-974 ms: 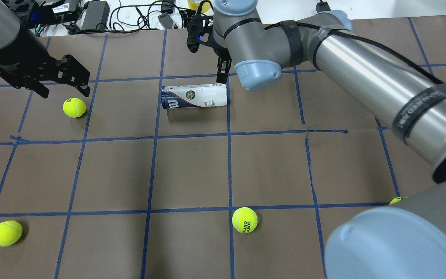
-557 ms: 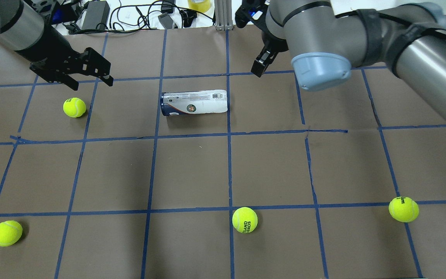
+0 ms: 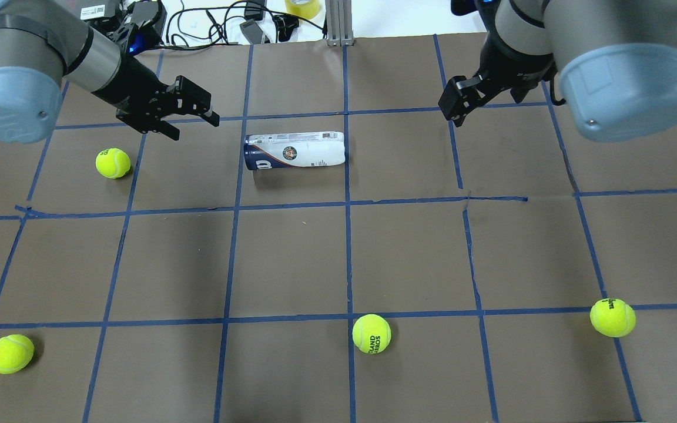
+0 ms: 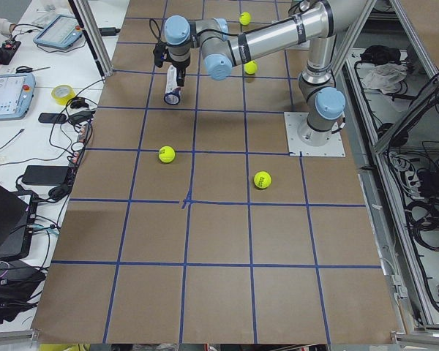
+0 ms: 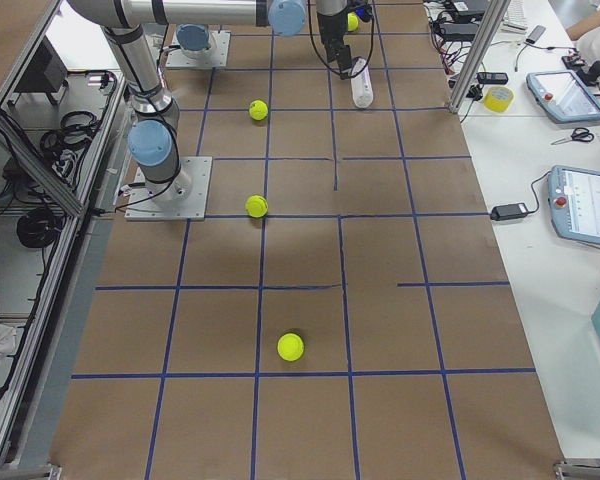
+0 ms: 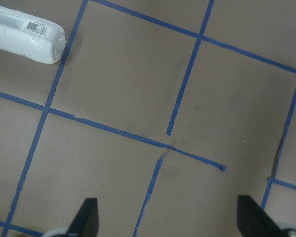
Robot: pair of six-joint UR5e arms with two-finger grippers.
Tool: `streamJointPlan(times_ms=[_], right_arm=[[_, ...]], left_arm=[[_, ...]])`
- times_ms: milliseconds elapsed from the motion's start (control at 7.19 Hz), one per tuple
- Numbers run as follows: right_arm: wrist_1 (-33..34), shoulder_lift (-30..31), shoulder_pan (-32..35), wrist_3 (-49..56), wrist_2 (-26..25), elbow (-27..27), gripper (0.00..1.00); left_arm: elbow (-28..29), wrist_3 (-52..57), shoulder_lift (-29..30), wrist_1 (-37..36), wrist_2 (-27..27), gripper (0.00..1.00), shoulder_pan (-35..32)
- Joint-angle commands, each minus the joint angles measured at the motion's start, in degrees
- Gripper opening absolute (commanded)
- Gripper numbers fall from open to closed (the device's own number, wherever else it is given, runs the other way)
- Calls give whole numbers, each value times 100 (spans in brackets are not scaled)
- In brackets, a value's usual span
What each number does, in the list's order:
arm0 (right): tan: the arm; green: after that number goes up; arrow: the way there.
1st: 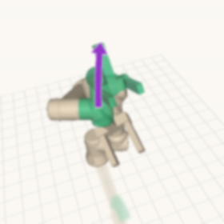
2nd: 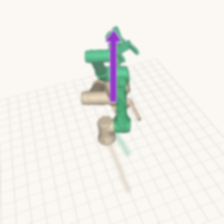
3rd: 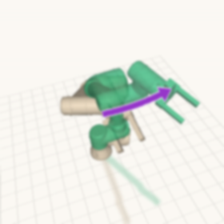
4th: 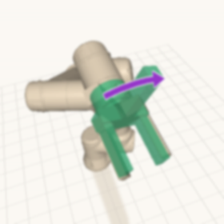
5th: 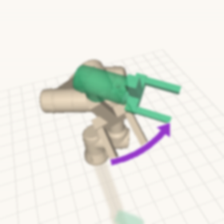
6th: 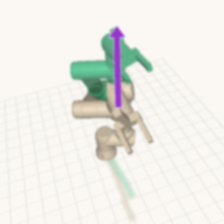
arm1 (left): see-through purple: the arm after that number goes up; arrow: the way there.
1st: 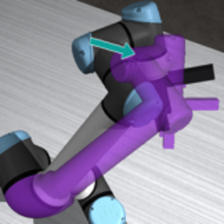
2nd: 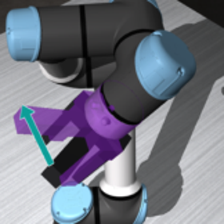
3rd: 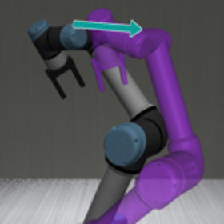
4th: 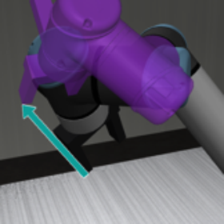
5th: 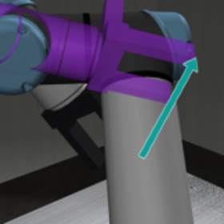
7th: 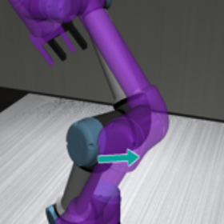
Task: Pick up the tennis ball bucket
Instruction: 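Raise the right gripper away while the left gripper reaches to the tube's open end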
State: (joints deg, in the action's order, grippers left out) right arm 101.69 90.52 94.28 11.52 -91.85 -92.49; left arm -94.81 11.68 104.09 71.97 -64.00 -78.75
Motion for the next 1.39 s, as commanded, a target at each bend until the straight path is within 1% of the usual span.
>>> streamJointPlan(times_ms=[0, 139, 278, 417, 557, 696, 835, 1252], right_arm=[[-606, 221, -42, -711, 62, 239, 100], [-633, 151, -94, -922, 228, 467, 100], [-816, -93, -173, -976, 325, 808, 100], [-826, -244, -165, -985, 335, 1064, 100], [-931, -236, -165, -985, 335, 1058, 100], [-1019, -228, -165, -977, 326, 1040, 100], [-1029, -219, -165, -977, 326, 1031, 100], [-1037, -227, -165, -968, 326, 1014, 100]], left_arm=[[-11, -357, 653, -812, 560, 100, 0], [15, -629, 909, -981, 834, 100, 0], [7, -858, 1163, -1313, 854, 100, 0], [7, -895, 1427, -1595, 854, 100, 0], [7, -913, 1647, -1798, 863, 100, -9], [7, -1000, 1806, -1870, 1150, 100, -9], [7, -1253, 1903, -1897, 1240, 100, -18], [-20, -1457, 1975, -1879, 1267, 100, -88]])
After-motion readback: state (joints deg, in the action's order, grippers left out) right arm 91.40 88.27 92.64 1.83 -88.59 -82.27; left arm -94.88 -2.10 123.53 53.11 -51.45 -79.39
